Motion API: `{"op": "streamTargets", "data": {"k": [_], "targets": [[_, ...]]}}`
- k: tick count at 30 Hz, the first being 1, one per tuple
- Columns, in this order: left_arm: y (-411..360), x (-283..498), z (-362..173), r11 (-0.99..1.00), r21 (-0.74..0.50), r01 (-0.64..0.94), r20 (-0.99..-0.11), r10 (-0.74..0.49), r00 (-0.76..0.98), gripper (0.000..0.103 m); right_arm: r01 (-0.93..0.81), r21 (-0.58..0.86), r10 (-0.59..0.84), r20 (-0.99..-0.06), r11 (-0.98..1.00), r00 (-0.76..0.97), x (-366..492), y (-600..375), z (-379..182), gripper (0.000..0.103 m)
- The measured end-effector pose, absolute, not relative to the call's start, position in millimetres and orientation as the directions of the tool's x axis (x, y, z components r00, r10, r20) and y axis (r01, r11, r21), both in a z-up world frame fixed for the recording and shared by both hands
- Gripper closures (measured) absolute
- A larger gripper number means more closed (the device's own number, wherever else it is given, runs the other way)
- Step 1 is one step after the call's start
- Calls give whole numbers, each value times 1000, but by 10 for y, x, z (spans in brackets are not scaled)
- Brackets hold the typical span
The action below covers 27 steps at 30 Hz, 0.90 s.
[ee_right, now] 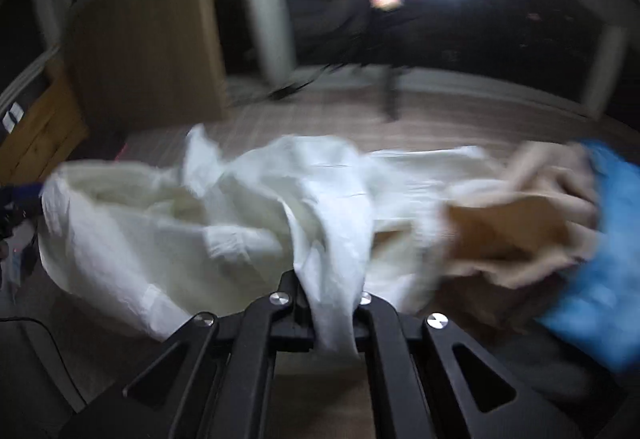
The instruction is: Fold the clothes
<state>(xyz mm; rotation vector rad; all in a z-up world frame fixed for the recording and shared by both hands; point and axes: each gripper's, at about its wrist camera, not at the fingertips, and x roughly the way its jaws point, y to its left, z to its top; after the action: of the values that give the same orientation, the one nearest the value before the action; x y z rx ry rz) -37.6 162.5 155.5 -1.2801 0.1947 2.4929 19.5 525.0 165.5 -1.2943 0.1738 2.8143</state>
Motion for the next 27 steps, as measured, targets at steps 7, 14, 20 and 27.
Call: {"op": "streamTargets", "data": {"k": [7, 14, 20, 27], "targets": [[2252, -574, 1217, -864, -63, -499, -841, 315, -439, 30, -346, -171, 322, -834, -923, -447, 661, 5760, 1521, 69], [2452, -645, 962, -831, -70, -552, -866, 326, -380, 81, -236, -107, 237, -734, -966, -636, 587, 5155, 1930, 38], [2095, -552, 1072, -840, -162, -517, -848, 387, -363, 100, 2, -108, 83, -780, -994, -620, -105, 4563, 1441, 36], [1829, -266, 1352, -870, -116, -478, -841, 342, -420, 78, 59, -155, 105, -857, -986, -505, -729, 4513, 731, 99]]}}
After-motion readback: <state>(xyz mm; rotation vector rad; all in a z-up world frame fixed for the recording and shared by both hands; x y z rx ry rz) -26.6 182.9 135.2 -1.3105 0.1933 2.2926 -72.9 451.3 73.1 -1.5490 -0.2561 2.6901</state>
